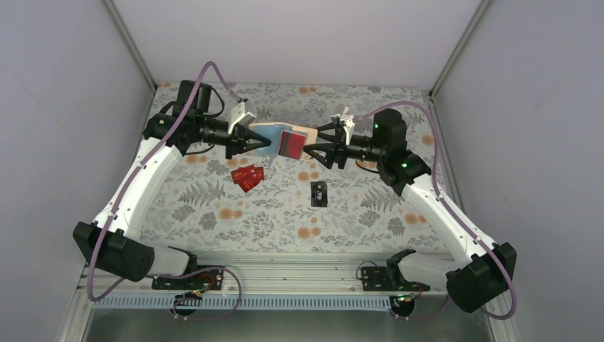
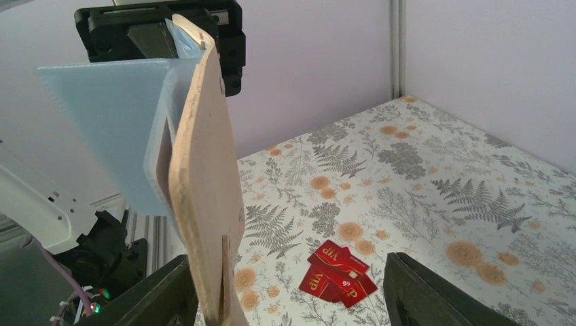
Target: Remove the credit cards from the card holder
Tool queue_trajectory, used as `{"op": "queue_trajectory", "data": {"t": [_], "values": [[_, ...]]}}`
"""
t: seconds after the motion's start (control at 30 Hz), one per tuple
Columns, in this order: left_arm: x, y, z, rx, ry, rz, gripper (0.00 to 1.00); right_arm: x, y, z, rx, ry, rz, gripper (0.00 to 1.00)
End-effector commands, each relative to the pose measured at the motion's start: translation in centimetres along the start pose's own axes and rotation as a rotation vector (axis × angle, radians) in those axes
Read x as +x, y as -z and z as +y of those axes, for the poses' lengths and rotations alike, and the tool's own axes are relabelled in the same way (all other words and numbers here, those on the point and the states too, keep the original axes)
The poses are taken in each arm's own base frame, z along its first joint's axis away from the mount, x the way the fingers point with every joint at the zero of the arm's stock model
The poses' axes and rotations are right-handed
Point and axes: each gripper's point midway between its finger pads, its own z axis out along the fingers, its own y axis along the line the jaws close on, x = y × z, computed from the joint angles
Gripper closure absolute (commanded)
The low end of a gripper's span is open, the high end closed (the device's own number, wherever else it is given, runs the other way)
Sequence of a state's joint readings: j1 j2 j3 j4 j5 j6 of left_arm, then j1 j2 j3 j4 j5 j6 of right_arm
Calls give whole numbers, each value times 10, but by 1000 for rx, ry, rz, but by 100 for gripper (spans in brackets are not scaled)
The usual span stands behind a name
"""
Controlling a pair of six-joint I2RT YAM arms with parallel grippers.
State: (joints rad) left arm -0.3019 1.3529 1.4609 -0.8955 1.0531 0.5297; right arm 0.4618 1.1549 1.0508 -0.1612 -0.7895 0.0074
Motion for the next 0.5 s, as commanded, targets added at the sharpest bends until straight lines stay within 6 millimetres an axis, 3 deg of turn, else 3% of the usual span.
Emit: {"op": "queue_trajectory", "data": {"t": [0.0, 0.23, 0.47], "values": [[-9, 0, -5, 14, -30, -22, 98, -18, -8, 6, -17, 27, -28, 31], [-10, 0, -4, 7, -17, -22, 98, -19, -13, 9, -12, 24, -18, 31], [-16, 2, -9, 28, -5, -37, 98, -14, -1, 7, 51, 57, -12, 29]]}}
